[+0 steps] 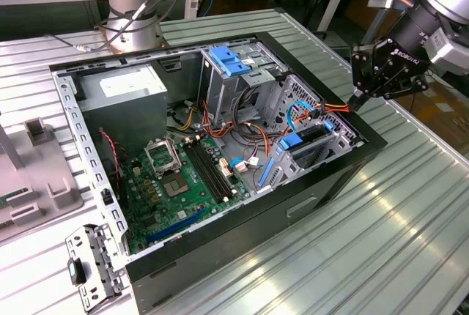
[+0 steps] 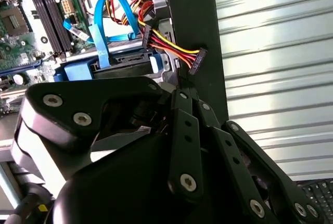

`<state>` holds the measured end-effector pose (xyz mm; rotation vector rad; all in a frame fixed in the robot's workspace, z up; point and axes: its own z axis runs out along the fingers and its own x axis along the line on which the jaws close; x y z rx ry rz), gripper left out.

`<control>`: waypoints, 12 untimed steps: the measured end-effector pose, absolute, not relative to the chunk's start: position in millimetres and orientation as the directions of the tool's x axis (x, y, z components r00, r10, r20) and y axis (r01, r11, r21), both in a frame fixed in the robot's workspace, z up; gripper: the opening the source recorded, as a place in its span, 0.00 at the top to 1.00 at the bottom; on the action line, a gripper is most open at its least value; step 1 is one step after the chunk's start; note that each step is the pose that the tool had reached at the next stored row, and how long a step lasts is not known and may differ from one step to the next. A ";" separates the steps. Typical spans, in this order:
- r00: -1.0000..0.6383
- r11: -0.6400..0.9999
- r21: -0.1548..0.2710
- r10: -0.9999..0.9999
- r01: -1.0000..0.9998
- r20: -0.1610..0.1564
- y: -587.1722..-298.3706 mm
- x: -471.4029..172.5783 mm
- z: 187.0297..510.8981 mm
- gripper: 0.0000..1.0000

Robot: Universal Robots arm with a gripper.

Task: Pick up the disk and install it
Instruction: 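Insert the first disk wire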

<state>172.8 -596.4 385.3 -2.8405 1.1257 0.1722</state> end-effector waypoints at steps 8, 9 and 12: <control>0.779 -0.783 -0.034 -0.613 -0.622 -0.134 -596.4 172.7 385.2 0.89; 0.784 -0.788 -0.034 -0.606 -0.615 -0.134 -596.4 172.8 385.2 0.89; 0.809 -0.813 -0.034 -0.573 -0.581 -0.134 -596.4 172.8 385.2 0.89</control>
